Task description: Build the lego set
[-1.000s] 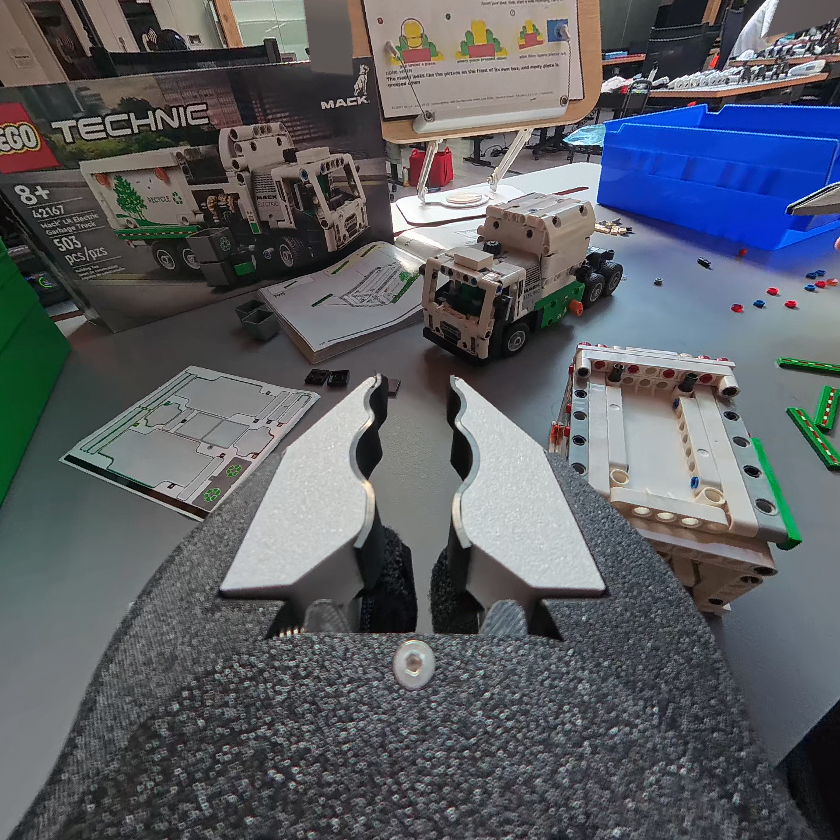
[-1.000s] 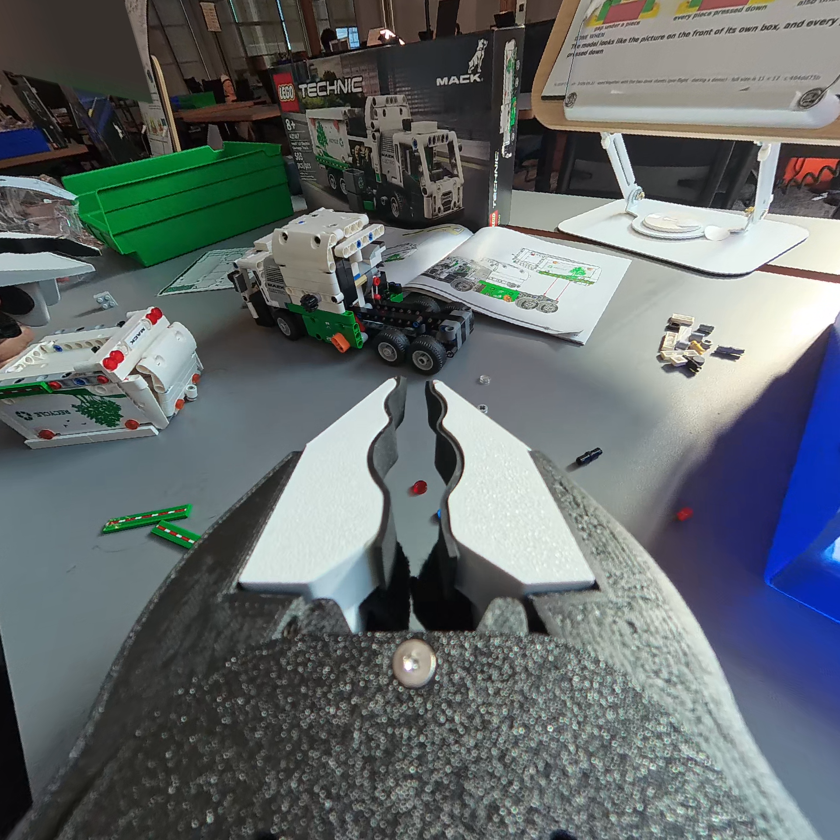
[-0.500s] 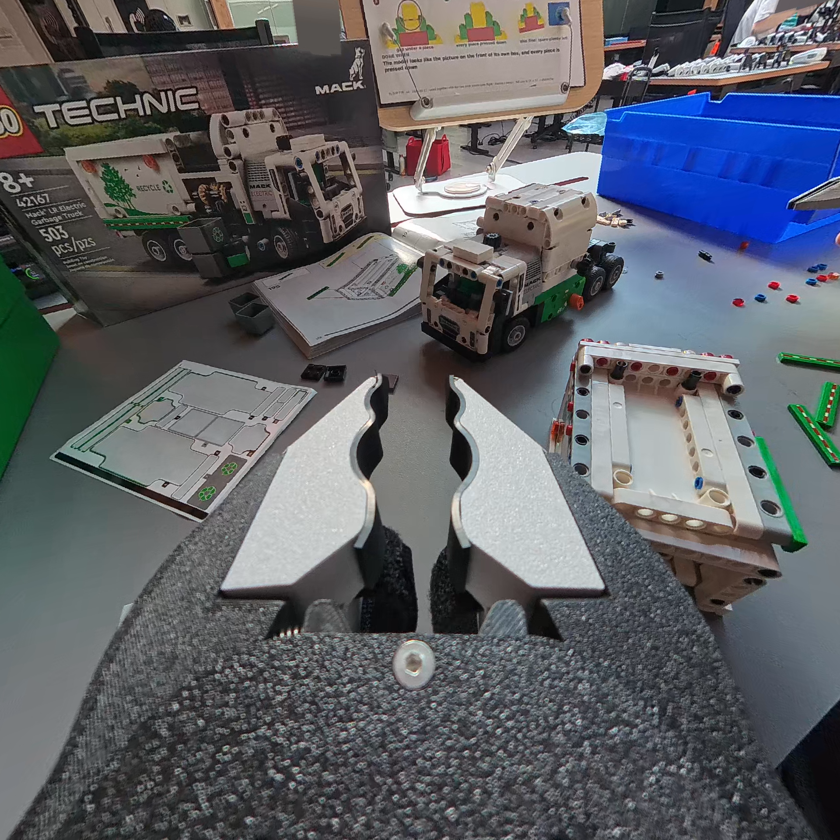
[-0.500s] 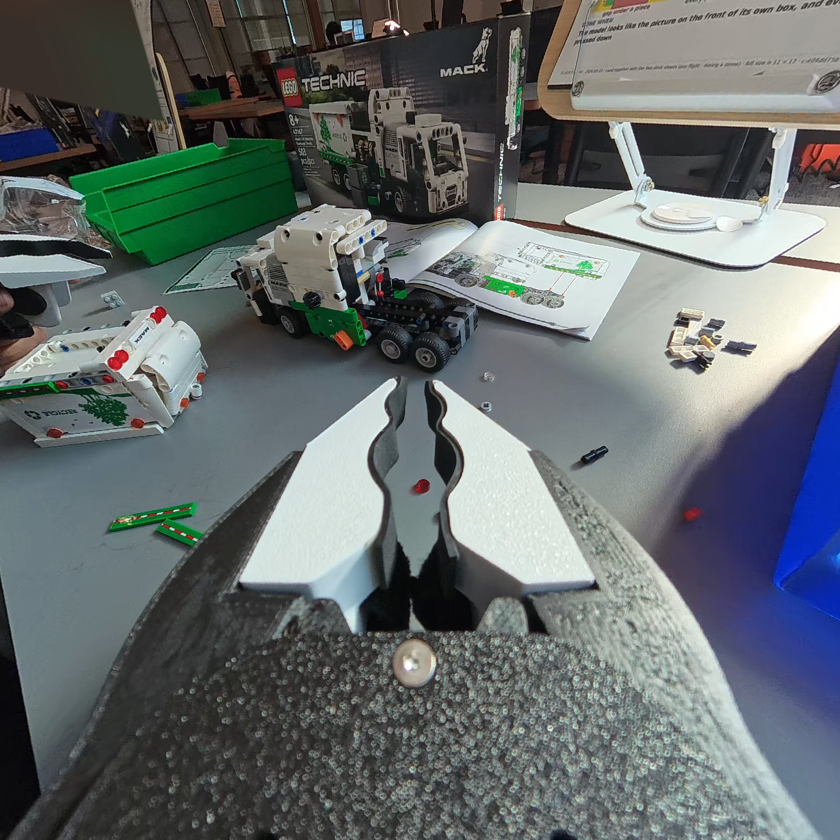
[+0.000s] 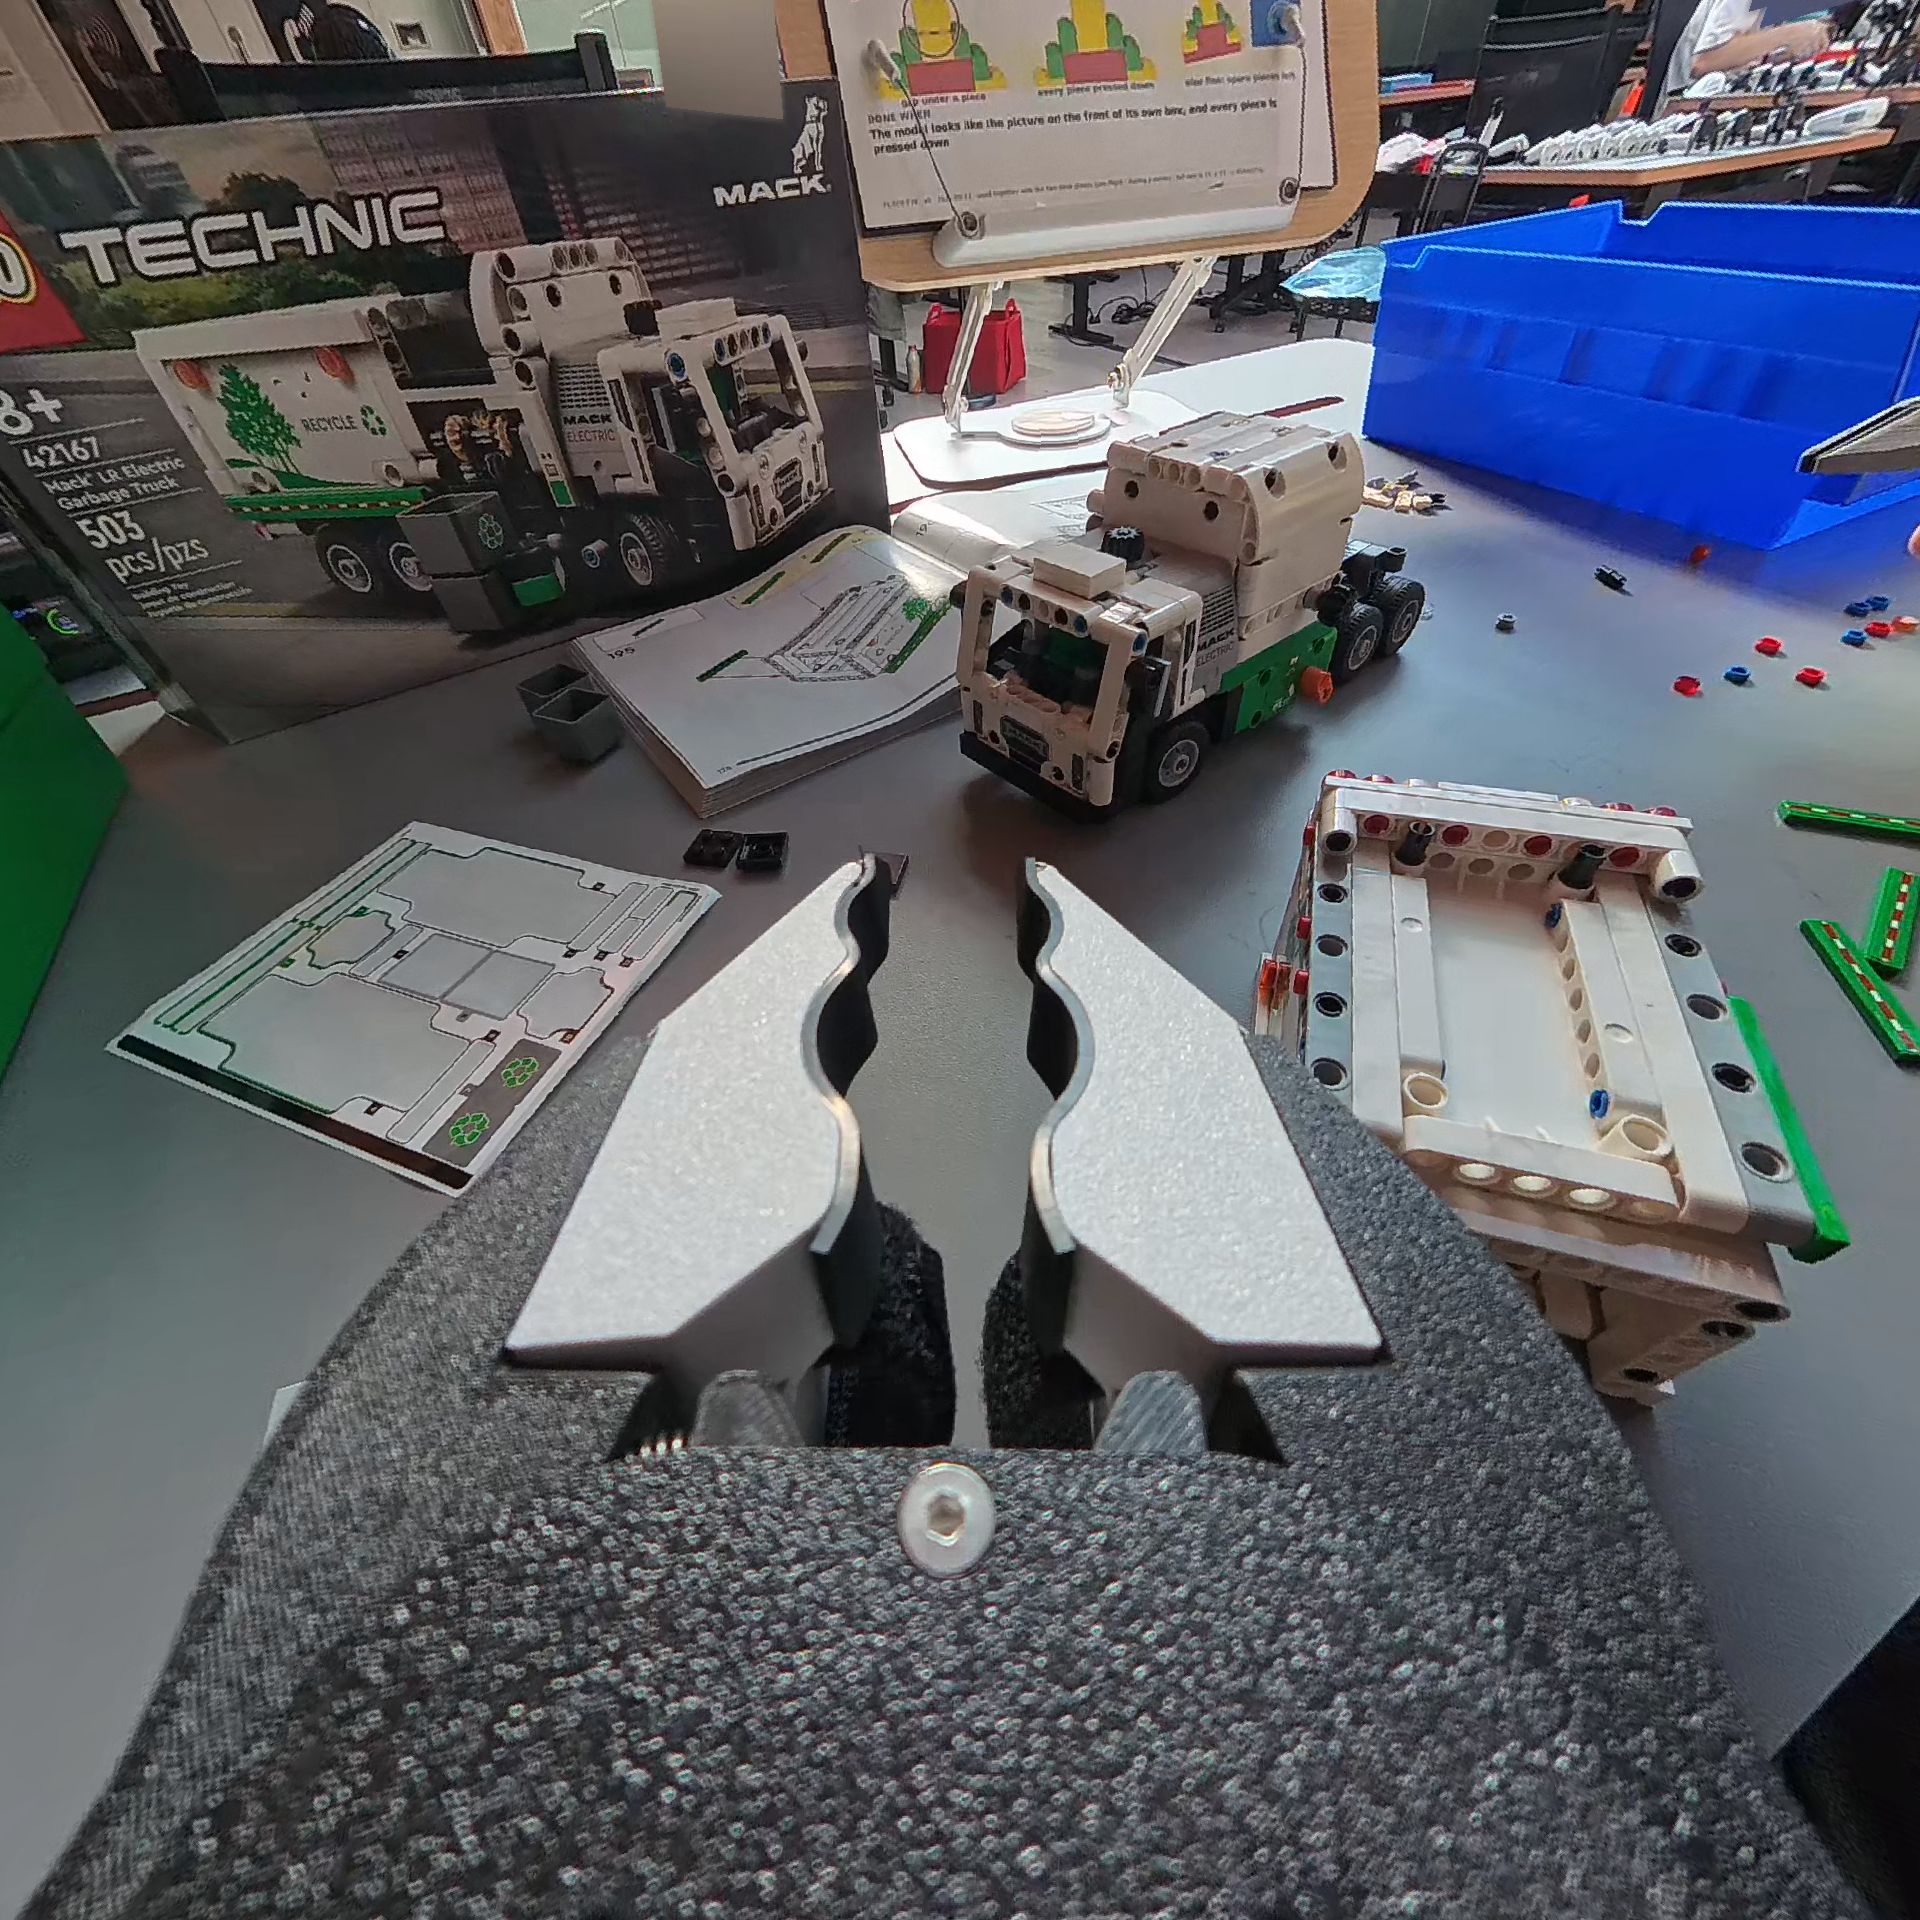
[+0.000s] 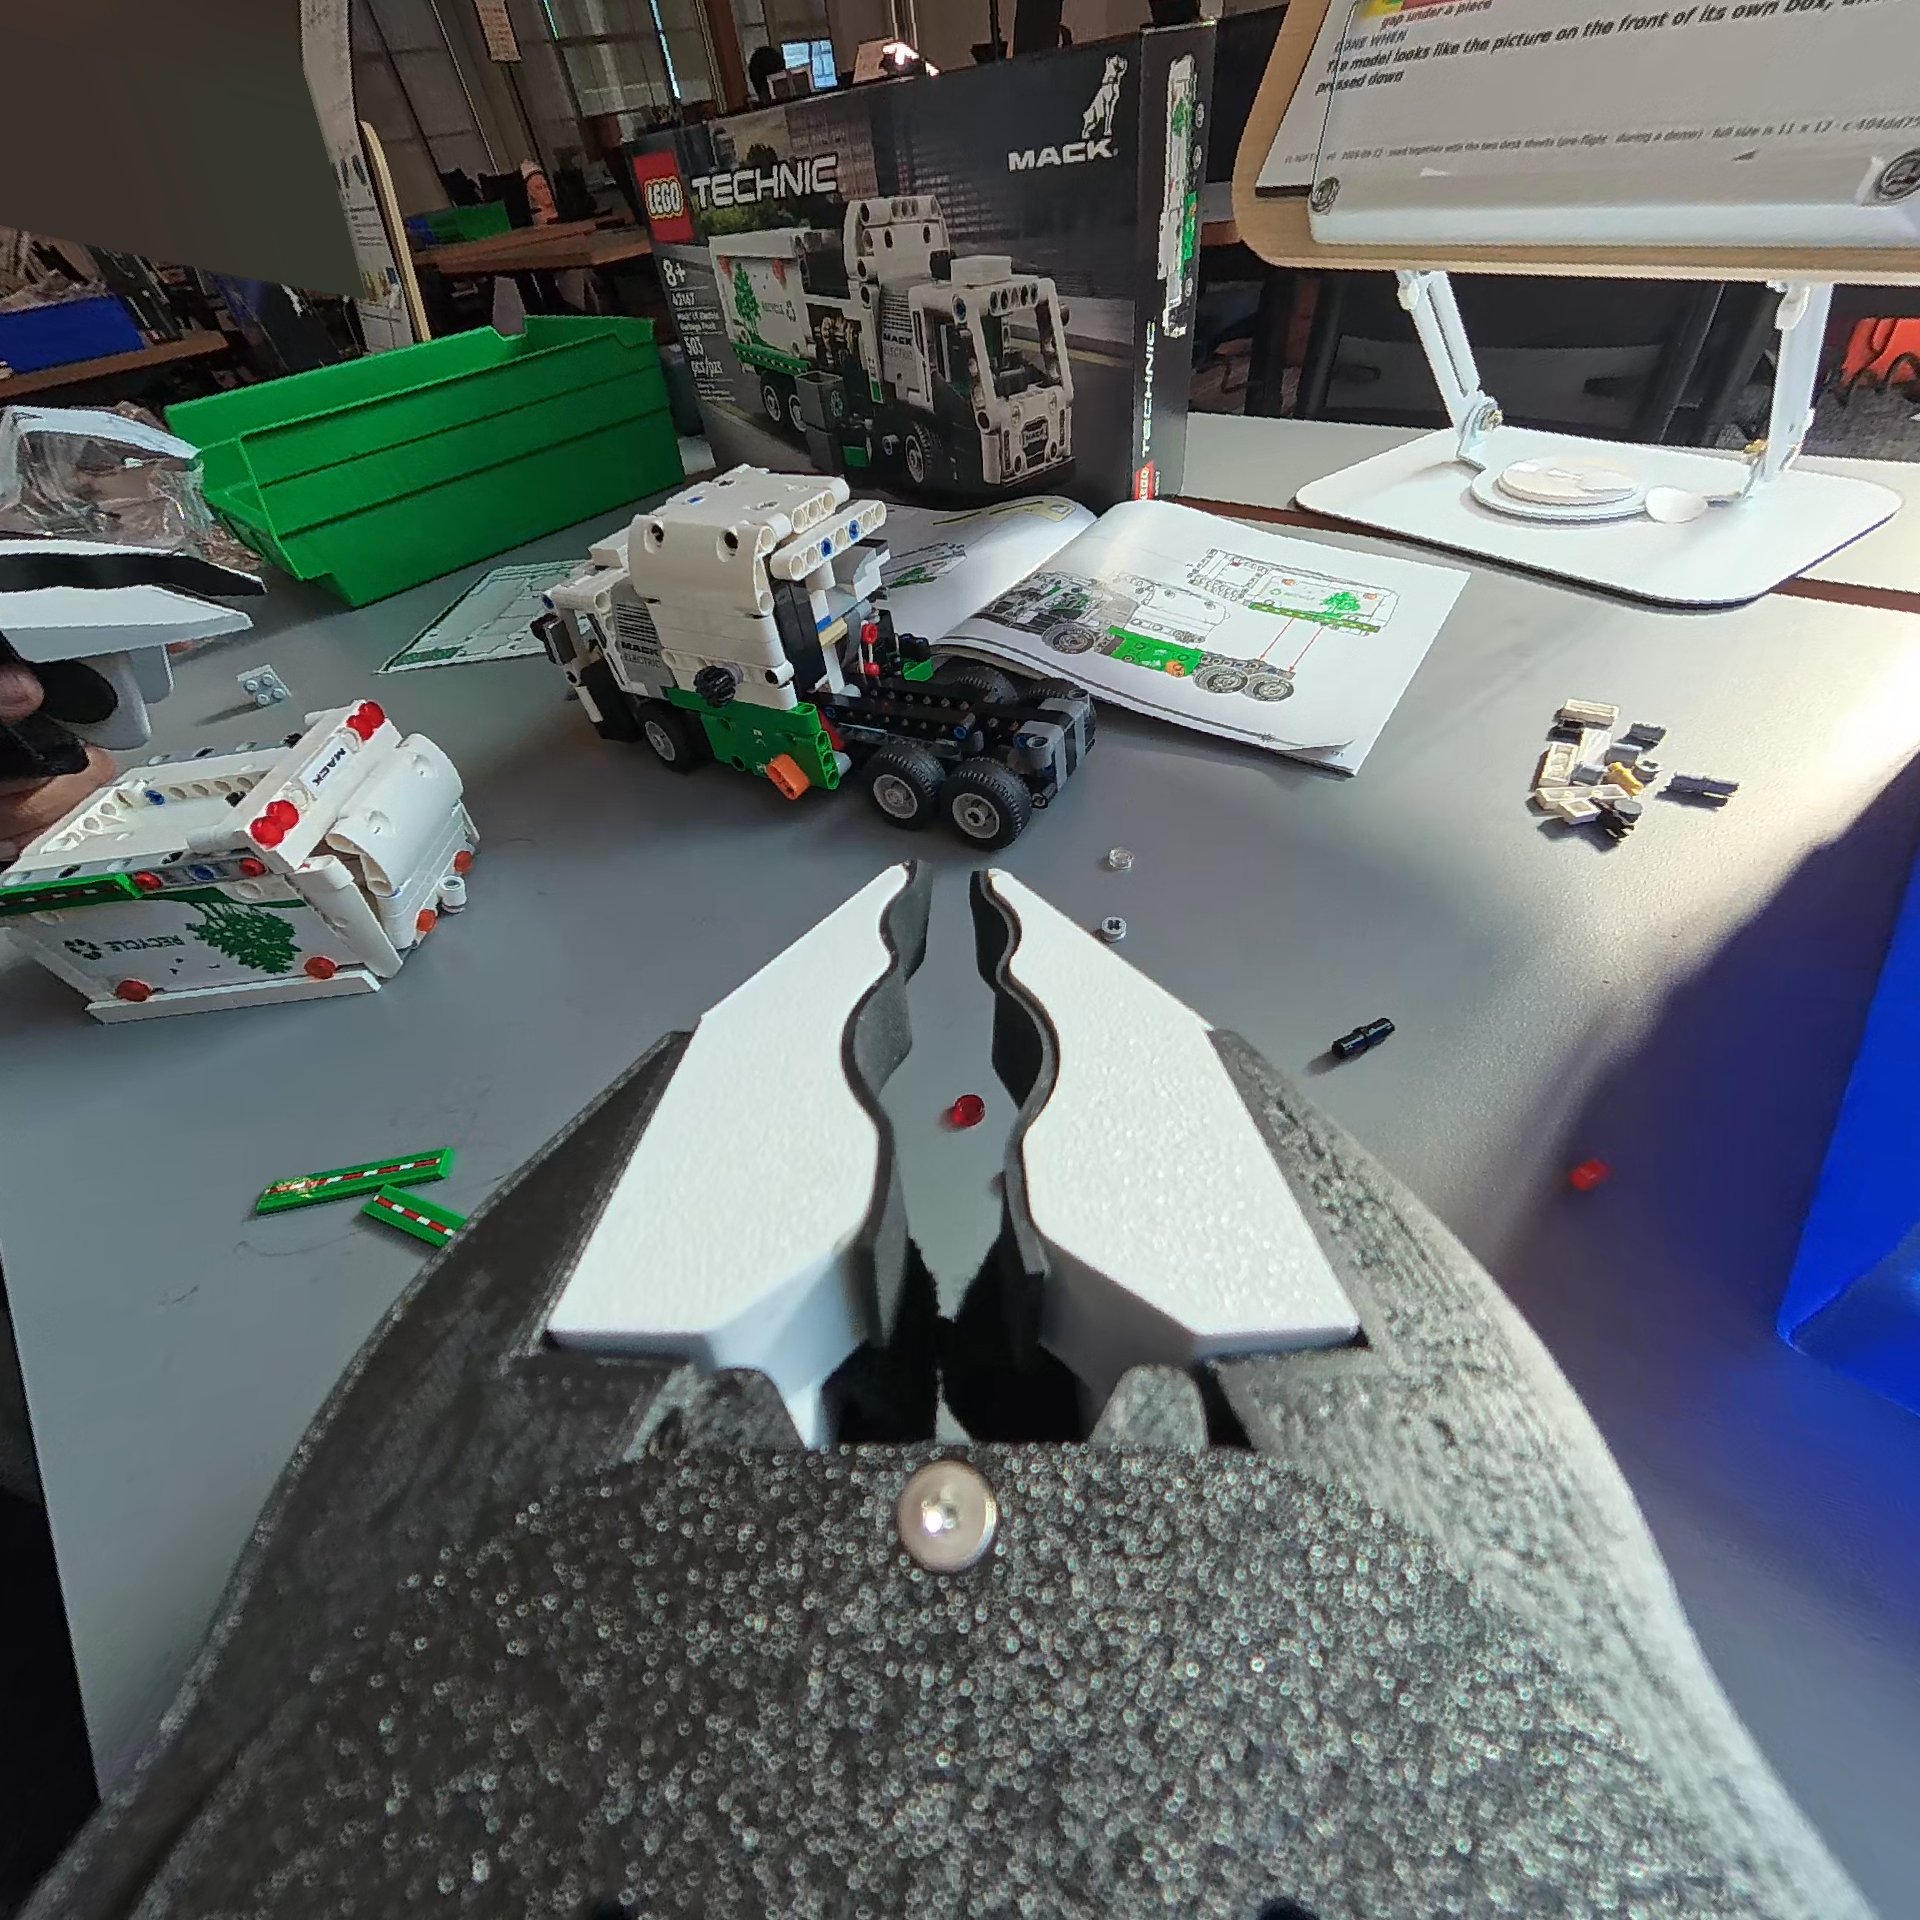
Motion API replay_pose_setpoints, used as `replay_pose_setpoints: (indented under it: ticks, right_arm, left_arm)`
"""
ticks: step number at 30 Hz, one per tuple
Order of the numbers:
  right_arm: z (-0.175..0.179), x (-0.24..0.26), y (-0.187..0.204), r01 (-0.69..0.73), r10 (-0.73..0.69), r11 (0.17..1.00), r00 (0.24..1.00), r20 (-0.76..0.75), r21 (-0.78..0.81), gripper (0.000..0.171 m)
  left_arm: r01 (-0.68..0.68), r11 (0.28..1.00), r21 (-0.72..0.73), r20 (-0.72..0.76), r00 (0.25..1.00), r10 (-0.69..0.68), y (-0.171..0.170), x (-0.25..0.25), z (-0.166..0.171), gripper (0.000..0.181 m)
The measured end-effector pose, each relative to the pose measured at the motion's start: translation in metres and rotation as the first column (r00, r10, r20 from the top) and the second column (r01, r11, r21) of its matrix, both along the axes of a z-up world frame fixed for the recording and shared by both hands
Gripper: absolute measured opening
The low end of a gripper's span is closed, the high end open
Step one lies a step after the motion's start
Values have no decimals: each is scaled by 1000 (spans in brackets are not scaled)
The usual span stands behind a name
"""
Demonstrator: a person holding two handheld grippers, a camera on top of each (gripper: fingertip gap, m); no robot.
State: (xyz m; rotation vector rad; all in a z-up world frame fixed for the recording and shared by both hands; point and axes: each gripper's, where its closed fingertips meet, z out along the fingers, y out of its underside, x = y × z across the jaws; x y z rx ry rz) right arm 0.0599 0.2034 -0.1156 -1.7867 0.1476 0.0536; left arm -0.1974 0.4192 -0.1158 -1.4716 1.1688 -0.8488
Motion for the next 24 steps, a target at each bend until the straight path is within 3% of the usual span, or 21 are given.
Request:
replay_pose_setpoints:
  ticks: [9,11,14,16,18,20,24]
  right_arm:
    - [1,6,-2,26,-25,1000,999,-37,14,8]
    - [4,7,-5,34,-33,999,999,-35,29,8]
    - [5,2,-9,24,-23,999,1000,-20,40,8]
    - [4,-3,-10,9,-9,999,1000,-13,31,8]
    - [2,-8,-10,-5,5,1000,1000,-5,16,8]
    - [-1,-15,-11,-27,27,1000,1000,5,-8,8]
    - [-1,-26,-14,-53,53,999,997,61,-15,6]
  left_arm:
    - [41,999,31,-10,999,-41,-12,0,7,23]
    - [91,995,44,-9,996,-90,-35,4,29,25]
    - [301,953,43,-56,953,-298,-109,21,58,25]
    - [398,917,20,-239,893,-382,-155,35,39,27]
    - [434,900,37,-428,821,-378,-189,45,2,29]
    - [431,903,4,-524,770,-365,-212,52,-30,33]
    - [238,968,-82,-506,827,-246,-212,72,-56,31]
